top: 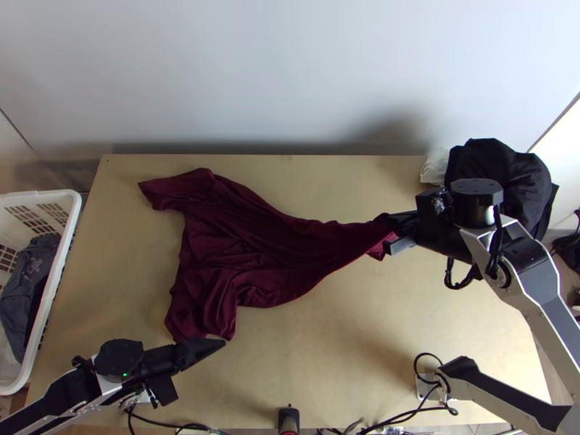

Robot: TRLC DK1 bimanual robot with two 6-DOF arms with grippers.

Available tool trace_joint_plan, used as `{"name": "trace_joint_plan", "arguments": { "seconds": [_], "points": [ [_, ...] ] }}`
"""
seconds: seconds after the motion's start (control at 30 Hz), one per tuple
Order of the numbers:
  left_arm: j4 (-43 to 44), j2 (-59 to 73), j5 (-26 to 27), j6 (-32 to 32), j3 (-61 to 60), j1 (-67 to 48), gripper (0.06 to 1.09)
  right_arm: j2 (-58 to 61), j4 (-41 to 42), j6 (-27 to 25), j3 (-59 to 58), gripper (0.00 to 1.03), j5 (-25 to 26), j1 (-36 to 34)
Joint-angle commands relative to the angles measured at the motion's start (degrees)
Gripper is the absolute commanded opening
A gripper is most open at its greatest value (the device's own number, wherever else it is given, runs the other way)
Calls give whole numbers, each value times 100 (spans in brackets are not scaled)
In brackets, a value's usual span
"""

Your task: Fold the t-shirt

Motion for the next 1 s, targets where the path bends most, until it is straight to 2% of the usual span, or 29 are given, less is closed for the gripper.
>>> {"name": "trace_joint_plan", "arguments": {
  "seconds": [0.0,0.2,0.67,0.77,0.83,0.97],
  "points": [
    [11,49,-126,307,-308,-225,99,-231,28,142,-139,3,2,-13],
    [37,110,-732,553,-616,4,99,-539,-25,222,-191,3,-6,-118],
    [363,550,-767,720,-792,549,98,-530,-95,415,63,3,-6,-74],
    [398,673,-636,711,-800,470,97,-451,-113,450,248,3,-15,-39],
    [442,884,-302,623,-800,443,97,-407,-113,503,345,3,-15,-39],
    [855,1367,-56,623,-836,171,97,-407,-245,538,512,3,-15,-30]
  ]
}}
